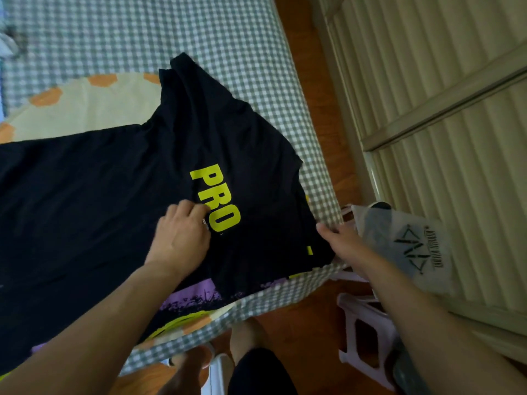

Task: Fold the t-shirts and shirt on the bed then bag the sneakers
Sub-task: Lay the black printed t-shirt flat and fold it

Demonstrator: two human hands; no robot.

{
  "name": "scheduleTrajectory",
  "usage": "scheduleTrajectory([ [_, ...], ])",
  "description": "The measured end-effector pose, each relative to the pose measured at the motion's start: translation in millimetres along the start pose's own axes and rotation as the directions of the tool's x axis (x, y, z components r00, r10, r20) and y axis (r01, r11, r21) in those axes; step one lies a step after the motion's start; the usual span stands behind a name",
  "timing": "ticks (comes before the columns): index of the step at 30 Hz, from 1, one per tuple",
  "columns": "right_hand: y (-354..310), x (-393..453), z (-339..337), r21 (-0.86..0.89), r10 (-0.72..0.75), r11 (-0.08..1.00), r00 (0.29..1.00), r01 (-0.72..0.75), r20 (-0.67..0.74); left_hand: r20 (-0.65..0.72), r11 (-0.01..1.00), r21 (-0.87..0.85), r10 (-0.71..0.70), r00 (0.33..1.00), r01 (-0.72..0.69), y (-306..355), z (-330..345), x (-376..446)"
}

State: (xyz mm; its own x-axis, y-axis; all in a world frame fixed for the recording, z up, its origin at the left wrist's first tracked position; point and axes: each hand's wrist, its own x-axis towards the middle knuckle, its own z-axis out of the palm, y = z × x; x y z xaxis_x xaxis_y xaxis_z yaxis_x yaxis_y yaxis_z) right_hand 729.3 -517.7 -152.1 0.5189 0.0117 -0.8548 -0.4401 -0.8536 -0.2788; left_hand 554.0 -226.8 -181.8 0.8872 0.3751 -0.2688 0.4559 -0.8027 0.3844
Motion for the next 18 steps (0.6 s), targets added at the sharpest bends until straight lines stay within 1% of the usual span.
scheduleTrajectory([
  [2, 0.4, -5.9, 1.4, 0.149, 0.17, 0.975, 0.985, -0.167, -0.007, -0.008, 0.978, -0.038, 0.206, 0.979, -0.206, 30.9, -2.4, 29.1],
  [3, 2.1, -7.2, 1.2, 0.233, 0.212, 0.95, 0.977, -0.207, 0.004, -0.018, 0.957, -0.05, 0.284, 0.959, -0.285, 47.4, -2.3, 46.3],
  [5, 7.5, -5.8, -0.3, 0.384, 0.233, 0.892, 0.97, -0.239, 0.063, -0.023, 0.918, -0.025, 0.395, 0.919, -0.395, 81.9, -0.1, 84.3],
  [7, 14.4, -1.2, -1.0, 0.467, 0.242, 0.841, 0.962, -0.273, 0.126, 0.003, 0.883, 0.042, 0.468, 0.884, -0.468, 113.7, 3.5, 124.9],
  [8, 18.1, 1.7, -0.2, 0.483, 0.249, 0.826, 0.956, -0.292, 0.152, 0.043, 0.864, 0.083, 0.494, 0.868, -0.496, 127.1, 5.4, 143.8],
  [10, 24.5, 6.9, 0.0, 0.469, 0.258, 0.822, 0.946, -0.321, 0.195, 0.149, 0.824, 0.183, 0.515, 0.844, -0.536, 145.7, 11.6, 175.2],
  [12, 32.8, 11.9, -3.6, 0.477, 0.264, 0.815, 0.944, -0.328, 0.197, 0.291, 0.756, 0.325, 0.491, 0.821, -0.568, 155.2, 15.7, 197.2],
  [13, 38.6, 13.5, -6.8, 0.505, 0.25, 0.805, 0.95, -0.31, 0.185, 0.349, 0.71, 0.397, 0.469, 0.812, -0.581, 157.9, 14.9, 202.5],
  [14, 43.4, 12.3, -9.9, 0.545, 0.212, 0.795, 0.963, -0.269, 0.165, 0.378, 0.669, 0.45, 0.456, 0.805, -0.591, 160.0, 12.9, 205.5],
  [15, 48.1, 10.3, -13.2, 0.58, 0.152, 0.791, 0.981, -0.195, 0.122, 0.376, 0.643, 0.473, 0.471, 0.798, -0.602, 161.2, 9.1, 206.4],
  [16, 53.1, 7.8, -15.5, 0.584, 0.085, 0.806, 0.996, -0.093, 0.043, 0.34, 0.632, 0.472, 0.512, 0.789, -0.614, 161.7, 4.5, 206.1],
  [17, 57.0, 4.8, -16.3, 0.556, 0.026, 0.831, 0.998, 0.015, -0.064, 0.249, 0.642, 0.454, 0.575, 0.78, -0.618, 160.3, 1.6, 205.0],
  [18, 58.2, 0.8, -15.0, 0.528, -0.013, 0.843, 0.985, 0.104, -0.174, 0.112, 0.679, 0.41, 0.625, 0.772, -0.609, 157.0, 0.7, 203.6],
])
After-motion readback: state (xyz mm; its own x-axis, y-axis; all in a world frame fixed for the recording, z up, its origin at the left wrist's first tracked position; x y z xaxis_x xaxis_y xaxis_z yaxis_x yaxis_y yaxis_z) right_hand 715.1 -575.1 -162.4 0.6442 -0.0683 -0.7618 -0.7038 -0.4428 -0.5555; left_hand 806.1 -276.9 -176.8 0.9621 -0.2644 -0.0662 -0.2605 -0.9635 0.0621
